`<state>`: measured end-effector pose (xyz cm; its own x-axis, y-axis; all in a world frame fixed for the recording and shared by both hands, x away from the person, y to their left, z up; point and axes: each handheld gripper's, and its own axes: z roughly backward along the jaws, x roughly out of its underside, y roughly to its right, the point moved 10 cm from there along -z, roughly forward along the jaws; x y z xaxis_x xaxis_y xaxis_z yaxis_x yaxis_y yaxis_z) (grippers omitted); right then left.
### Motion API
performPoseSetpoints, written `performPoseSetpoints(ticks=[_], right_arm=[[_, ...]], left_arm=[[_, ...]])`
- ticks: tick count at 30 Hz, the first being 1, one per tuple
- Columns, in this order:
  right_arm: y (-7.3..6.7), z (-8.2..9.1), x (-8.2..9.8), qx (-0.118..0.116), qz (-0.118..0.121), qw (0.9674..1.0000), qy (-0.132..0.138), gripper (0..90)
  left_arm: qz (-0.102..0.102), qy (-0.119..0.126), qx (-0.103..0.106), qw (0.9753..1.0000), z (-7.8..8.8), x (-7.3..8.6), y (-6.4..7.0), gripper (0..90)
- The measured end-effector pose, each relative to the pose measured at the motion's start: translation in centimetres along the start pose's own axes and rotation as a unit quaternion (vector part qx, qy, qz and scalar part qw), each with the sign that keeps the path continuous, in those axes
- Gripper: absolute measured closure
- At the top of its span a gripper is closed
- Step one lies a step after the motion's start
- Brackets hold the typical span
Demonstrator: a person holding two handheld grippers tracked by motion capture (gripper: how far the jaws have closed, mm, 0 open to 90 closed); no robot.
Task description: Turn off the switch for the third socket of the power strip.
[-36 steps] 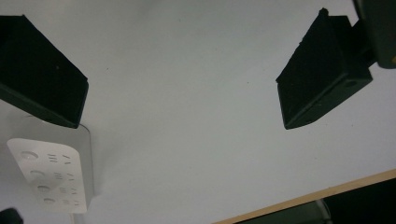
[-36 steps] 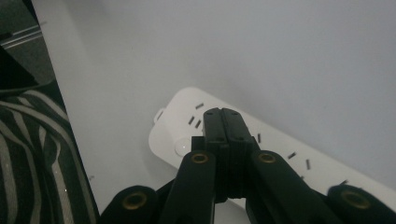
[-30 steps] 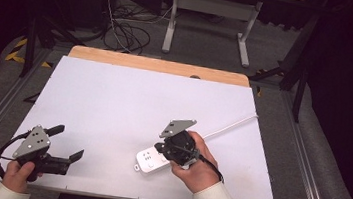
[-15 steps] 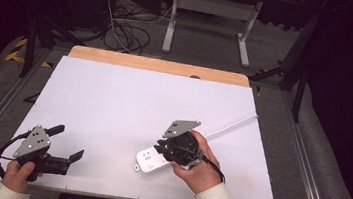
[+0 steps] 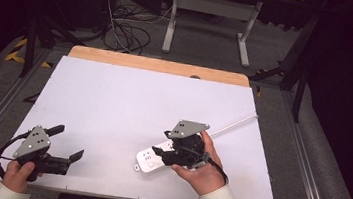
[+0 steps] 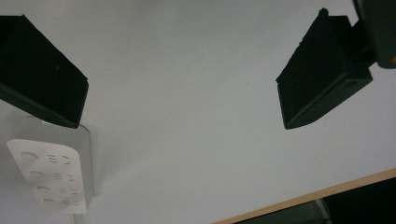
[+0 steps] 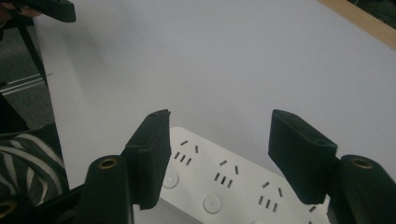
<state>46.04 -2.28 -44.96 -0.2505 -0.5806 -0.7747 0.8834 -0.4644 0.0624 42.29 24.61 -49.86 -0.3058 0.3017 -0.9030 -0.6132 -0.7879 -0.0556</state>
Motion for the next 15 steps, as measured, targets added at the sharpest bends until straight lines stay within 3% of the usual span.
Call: performPoseSetpoints(ticks=[10, 15], right_arm=[[1.2, 2.6, 0.8, 0.029, -0.014, 0.9989, 0.034, 31.3], [2.0, 4.2, 2.4, 0.047, -0.028, 0.9979, 0.035, 29.4]], left_arm=[[-0.001, 0.003, -0.002, 1.0000, 0.1, -0.1, 0.0, 2.2], [-0.002, 0.002, -0.001, 1.0000, 0.1, -0.1, 0.0, 2.2]])
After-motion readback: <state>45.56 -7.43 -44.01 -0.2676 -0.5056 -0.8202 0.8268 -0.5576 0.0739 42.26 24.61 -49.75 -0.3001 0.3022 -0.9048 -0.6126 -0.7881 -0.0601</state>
